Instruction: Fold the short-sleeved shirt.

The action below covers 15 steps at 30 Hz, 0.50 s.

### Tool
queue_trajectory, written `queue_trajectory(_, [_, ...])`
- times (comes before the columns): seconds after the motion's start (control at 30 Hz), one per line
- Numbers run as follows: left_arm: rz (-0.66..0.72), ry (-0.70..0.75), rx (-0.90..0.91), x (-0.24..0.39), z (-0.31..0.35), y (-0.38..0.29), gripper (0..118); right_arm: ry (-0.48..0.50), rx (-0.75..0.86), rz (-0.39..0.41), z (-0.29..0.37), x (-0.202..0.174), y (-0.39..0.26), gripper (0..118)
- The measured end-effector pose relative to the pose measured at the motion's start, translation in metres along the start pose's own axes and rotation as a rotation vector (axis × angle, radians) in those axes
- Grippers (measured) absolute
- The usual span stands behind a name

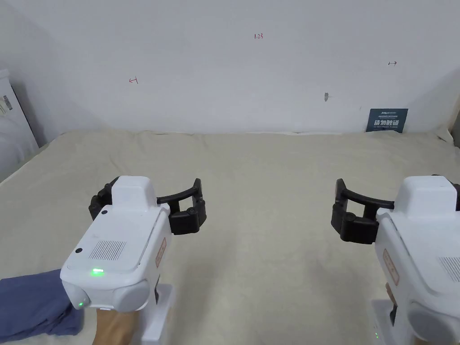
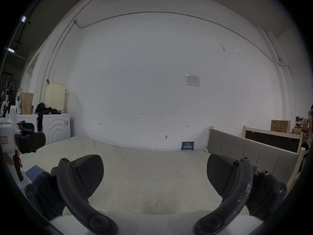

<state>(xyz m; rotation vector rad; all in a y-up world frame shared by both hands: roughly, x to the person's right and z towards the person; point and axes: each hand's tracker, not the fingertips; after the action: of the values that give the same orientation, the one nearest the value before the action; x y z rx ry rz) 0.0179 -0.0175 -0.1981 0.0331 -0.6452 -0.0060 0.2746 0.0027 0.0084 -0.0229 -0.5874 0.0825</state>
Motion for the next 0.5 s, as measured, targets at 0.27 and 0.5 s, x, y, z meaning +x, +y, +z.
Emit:
queue_trajectory(0.27, [-0.017,0.003,-0.001,0.0010,0.0009,-0.0005,118,0.005,-0.003,0.003,0.0008,0.0003,0.0003,118])
queue_trajectory(0.5, [-0.017,-0.008,-0.004,0.0008,0.0025,-0.0018,118,0.008,-0.005,0.000,0.0017,0.0005,0.0003,118])
